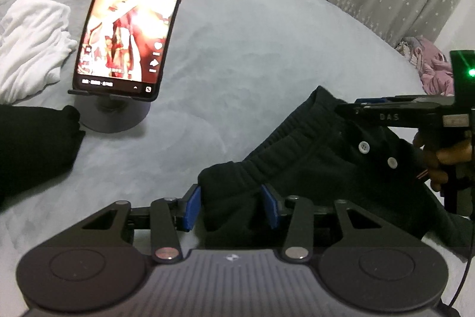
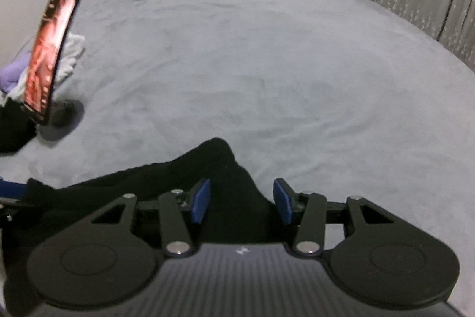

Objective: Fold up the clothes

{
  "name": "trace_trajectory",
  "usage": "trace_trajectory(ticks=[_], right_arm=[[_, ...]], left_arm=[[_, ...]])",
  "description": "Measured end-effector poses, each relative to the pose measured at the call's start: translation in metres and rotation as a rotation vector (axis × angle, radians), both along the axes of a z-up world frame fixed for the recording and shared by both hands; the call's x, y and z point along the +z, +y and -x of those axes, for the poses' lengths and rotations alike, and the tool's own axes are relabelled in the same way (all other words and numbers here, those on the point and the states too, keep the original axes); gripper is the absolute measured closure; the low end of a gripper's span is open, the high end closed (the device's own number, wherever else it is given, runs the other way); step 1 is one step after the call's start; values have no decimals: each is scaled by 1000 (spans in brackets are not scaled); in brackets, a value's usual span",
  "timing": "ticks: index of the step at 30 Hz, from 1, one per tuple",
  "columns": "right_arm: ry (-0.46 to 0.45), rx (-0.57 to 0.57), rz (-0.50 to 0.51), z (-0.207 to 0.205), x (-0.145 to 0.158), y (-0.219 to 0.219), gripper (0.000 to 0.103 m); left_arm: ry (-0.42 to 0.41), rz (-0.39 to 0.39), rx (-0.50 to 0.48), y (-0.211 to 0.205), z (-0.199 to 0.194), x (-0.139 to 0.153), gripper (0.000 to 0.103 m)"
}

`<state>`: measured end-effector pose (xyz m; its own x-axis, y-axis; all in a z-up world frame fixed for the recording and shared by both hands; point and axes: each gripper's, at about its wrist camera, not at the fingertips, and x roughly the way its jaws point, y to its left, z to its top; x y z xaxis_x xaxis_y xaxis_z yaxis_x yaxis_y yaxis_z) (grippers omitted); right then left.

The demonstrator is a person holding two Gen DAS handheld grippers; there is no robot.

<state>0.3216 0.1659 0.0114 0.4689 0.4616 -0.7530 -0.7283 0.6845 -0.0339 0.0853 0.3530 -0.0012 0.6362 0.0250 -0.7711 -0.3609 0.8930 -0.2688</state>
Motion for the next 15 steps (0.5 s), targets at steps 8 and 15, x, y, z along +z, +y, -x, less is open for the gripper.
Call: trace_trajectory(ticks=[8, 15], right_arm=[[-57, -10, -51, 6, -2, -3, 100], [-196, -71, -14, 3, 7, 14, 103]], left_arm=[[-113, -127, 11, -22, 5, 14, 85], [-40, -169, 11, -21, -6, 2, 79]])
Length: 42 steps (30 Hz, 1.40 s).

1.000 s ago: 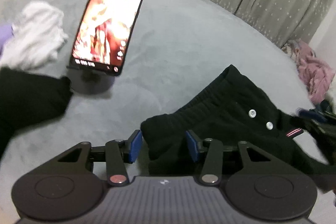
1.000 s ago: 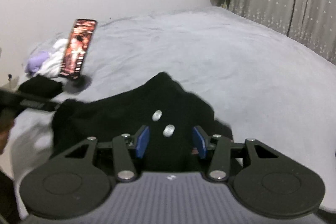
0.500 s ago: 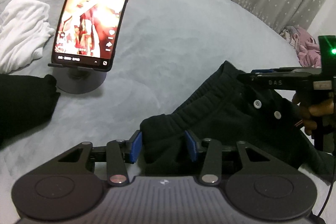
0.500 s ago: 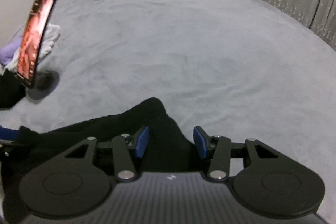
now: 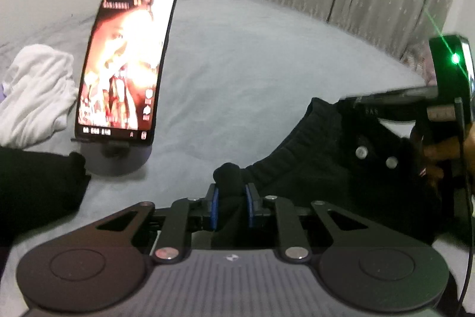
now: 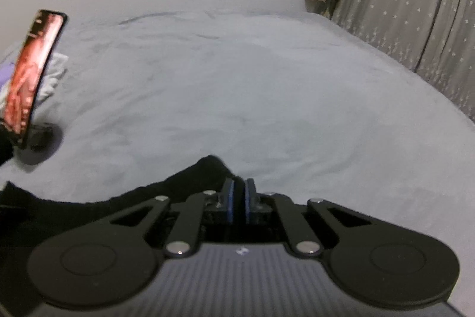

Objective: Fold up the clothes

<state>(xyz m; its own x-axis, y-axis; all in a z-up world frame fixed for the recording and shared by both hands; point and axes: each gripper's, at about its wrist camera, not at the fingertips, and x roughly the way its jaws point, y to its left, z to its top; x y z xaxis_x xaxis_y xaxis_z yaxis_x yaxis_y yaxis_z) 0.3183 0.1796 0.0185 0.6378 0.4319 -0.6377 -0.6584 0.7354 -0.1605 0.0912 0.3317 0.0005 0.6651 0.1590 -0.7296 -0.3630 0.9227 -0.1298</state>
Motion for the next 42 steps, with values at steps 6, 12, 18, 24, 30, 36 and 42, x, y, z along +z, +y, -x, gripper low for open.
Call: trace_trajectory(ticks=[6, 12, 18, 24, 30, 36, 42], right_arm=[[20, -78, 113, -16, -38, 17, 103], [53, -152, -48, -10, -2, -27, 80], [84, -211, -126, -2, 30, -95, 62], [211, -248, -160, 14, 19, -151, 60], [226, -280, -125, 38, 2, -181, 61], [241, -260, -108, 43, -10, -196, 59], [222, -187, -32, 40, -17, -173, 61]], left_arm=[[34, 15, 40, 10, -1, -2, 53], [-123, -93, 50, -4, 19, 24, 56], [-150, 5, -182, -36, 21, 23, 56], [-126, 7, -389, -83, 17, 14, 58], [-115, -63, -448, -116, 4, 10, 56], [-113, -73, -453, -145, -23, 7, 55], [-159, -49, -457, -163, -46, 10, 52]])
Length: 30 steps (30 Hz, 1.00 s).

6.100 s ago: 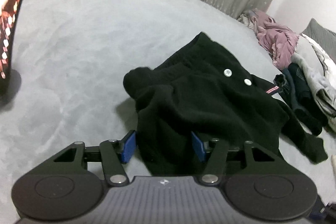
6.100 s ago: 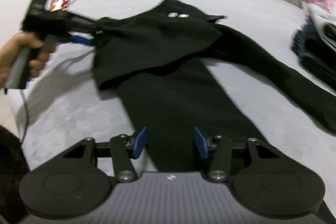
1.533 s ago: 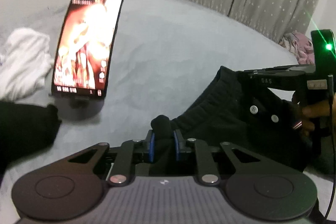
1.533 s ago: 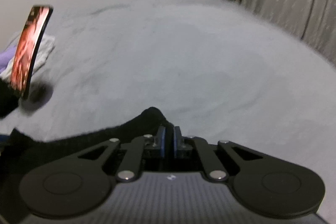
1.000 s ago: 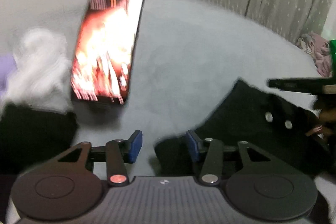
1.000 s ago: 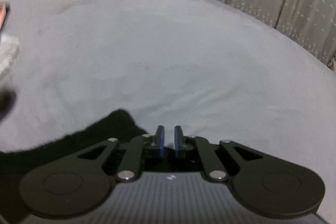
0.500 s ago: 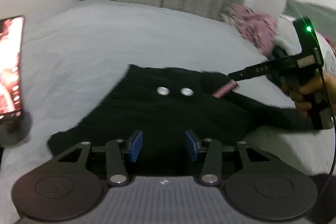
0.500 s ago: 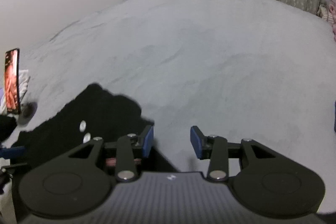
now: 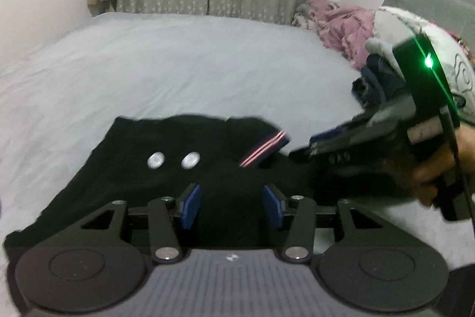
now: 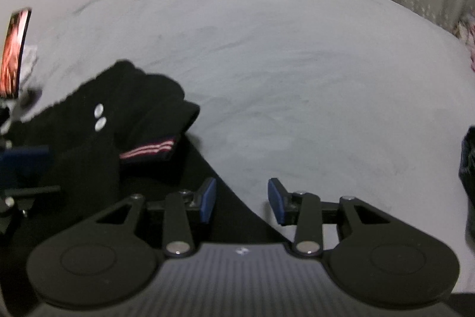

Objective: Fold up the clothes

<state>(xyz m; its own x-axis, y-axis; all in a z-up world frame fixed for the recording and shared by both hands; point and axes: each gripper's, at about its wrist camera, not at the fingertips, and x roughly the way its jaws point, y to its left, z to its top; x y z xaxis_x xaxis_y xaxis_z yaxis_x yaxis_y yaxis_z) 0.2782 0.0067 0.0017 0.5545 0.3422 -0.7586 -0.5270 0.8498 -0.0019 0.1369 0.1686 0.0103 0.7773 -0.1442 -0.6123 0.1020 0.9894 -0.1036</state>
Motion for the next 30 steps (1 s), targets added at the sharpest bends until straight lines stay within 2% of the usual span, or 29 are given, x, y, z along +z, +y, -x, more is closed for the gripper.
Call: trace_trajectory(ticks=[2, 3, 6, 7, 11, 12, 15, 16, 17, 18, 19, 20, 21, 22, 23, 25, 30], right_arm=[[5, 10, -13, 3, 2, -12, 61], [11, 14, -25, 5, 4, -20, 61], [25, 28, -52, 13, 10, -50, 53], [25, 37, -34, 21, 11, -67, 49], [10, 45, 27, 46, 5, -111, 44], [9, 47, 48, 50, 2, -118, 44], [7, 58, 94, 56, -8, -128, 43], [9, 63, 101, 57, -12, -132, 43], [14, 64, 88, 58, -14, -136, 43], [18, 65, 78, 58, -16, -140, 43], [22, 65, 73, 58, -16, -141, 45], [32, 64, 65, 58, -17, -142, 47], [43, 62, 57, 58, -17, -143, 57], [57, 61, 41, 58, -17, -144, 79], [81, 58, 7, 59, -15, -146, 91], [125, 52, -55, 61, -10, -150, 95], [152, 21, -95, 83, 7, -154, 96]], left_arm=[[-6, -9, -3, -6, -7, -1, 51], [-20, -38, -14, -12, -10, -1, 50], [-50, -111, -48, -27, -20, -4, 46], [-53, -126, -61, -32, -25, -5, 46], [-68, -207, -107, -53, -44, -11, 46], [-82, -259, -113, -62, -52, -12, 46], [-69, -324, -127, -73, -65, -14, 48], [-51, -337, -131, -75, -70, -16, 59], [-33, -349, -136, -78, -75, -17, 84], [-18, -318, -133, -75, -76, -17, 89], [-3, -287, -130, -72, -77, -16, 90], [12, -257, -127, -68, -78, -15, 98], [9, -231, -116, -64, -74, -11, 98], [6, -206, -105, -59, -70, -7, 98], [3, -198, -104, -56, -67, -5, 98], [-8, -165, -98, -46, -53, 6, 98], [-25, -117, -94, -21, -18, 22, 98]])
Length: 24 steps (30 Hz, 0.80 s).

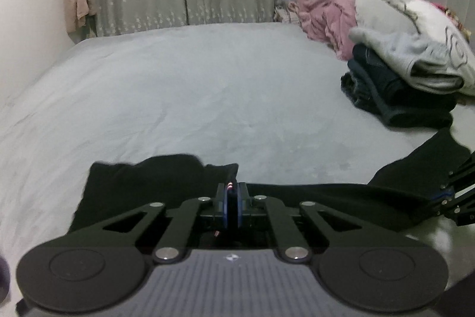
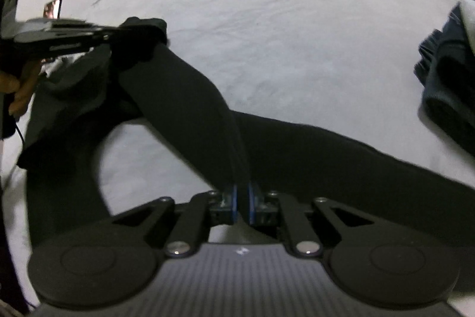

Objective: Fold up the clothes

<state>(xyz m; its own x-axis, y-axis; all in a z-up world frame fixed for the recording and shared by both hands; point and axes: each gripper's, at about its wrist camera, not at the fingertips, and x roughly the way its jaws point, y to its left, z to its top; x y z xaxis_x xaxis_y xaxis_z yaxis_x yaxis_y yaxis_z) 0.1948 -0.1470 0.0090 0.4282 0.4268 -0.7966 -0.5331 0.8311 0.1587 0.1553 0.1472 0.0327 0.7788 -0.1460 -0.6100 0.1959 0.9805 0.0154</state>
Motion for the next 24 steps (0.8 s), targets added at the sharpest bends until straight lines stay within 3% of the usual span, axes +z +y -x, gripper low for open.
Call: trace_trajectory(ticks=[6, 11, 12, 13, 14, 16, 22, 24], right_arm=[[-29, 54, -10, 55, 35, 18, 96], [27, 175, 19, 100, 33, 48, 96], [45, 196, 27, 106, 30, 55, 91], [56, 206, 37, 109, 28, 60, 79], [65, 212, 39, 111, 27, 65, 77], [69, 210, 1, 110, 33, 70, 65], [33, 242, -161, 103, 69, 74, 64], [-21, 246, -219, 99, 85, 79, 64]], left_arm=[[-4, 27, -38, 24, 52, 8, 98], [61, 0, -86, 35, 91, -3, 98], [76, -3, -90, 36, 97, -6, 98], [91, -6, -93, 38, 103, -10, 98], [87, -8, -93, 39, 108, -10, 98], [78, -11, -93, 41, 116, -10, 98], [-16, 73, -110, 54, 133, 7, 98], [-51, 83, -131, 55, 138, 12, 98]])
